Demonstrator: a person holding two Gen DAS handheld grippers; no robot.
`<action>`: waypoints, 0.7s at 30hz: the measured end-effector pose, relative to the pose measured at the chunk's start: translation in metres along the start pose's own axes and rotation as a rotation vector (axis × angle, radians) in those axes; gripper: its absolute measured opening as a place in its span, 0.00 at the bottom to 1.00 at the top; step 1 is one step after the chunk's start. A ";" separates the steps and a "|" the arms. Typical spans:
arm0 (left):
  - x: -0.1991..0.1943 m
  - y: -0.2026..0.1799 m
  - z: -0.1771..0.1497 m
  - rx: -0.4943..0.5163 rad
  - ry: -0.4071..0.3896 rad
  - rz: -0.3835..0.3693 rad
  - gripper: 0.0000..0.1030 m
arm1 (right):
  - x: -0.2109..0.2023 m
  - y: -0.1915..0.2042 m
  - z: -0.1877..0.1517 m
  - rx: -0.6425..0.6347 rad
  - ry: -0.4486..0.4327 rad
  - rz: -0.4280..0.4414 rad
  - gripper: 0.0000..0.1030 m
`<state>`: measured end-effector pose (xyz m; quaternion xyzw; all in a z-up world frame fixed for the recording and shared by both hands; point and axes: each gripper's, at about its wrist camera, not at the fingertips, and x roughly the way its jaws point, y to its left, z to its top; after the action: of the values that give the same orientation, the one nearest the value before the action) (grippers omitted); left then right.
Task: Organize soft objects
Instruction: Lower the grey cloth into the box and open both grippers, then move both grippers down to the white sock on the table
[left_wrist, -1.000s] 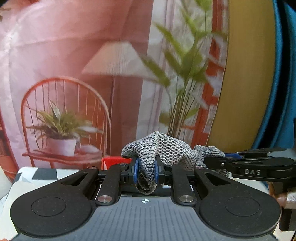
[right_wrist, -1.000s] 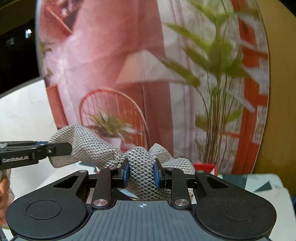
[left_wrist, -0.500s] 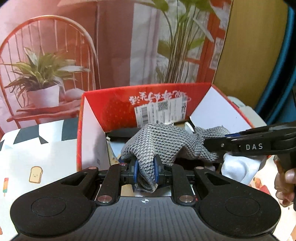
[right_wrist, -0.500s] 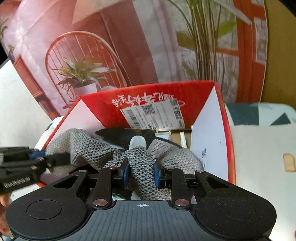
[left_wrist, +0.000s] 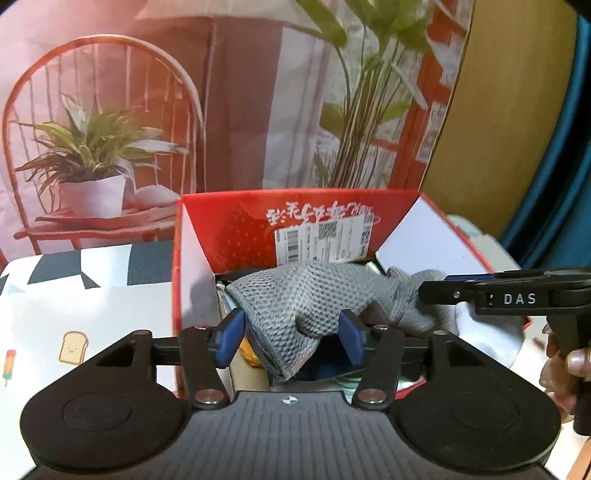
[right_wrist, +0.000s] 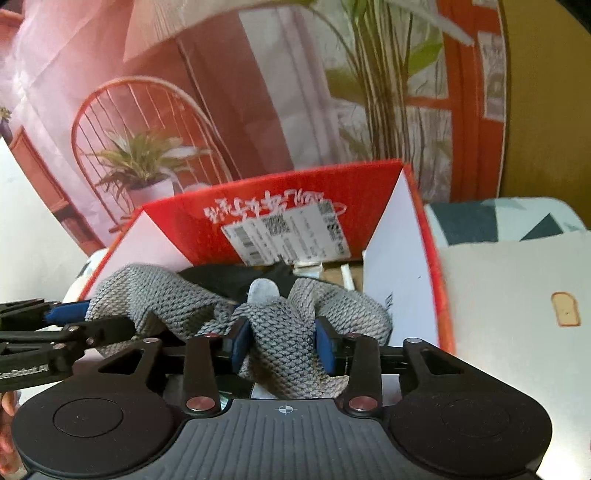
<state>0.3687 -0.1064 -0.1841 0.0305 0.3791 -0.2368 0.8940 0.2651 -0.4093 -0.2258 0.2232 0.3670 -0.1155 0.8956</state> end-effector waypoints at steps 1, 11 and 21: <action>-0.006 0.001 -0.001 -0.007 -0.010 0.000 0.62 | -0.006 0.001 0.001 -0.007 -0.016 0.001 0.43; -0.057 0.004 -0.027 -0.048 -0.059 0.025 0.67 | -0.058 0.044 -0.012 -0.160 -0.078 0.071 0.54; -0.088 0.016 -0.096 -0.142 -0.042 0.063 0.67 | -0.075 0.059 -0.076 -0.229 -0.068 0.075 0.54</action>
<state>0.2595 -0.0341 -0.1932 -0.0258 0.3749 -0.1816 0.9087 0.1881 -0.3175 -0.2016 0.1291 0.3387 -0.0465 0.9308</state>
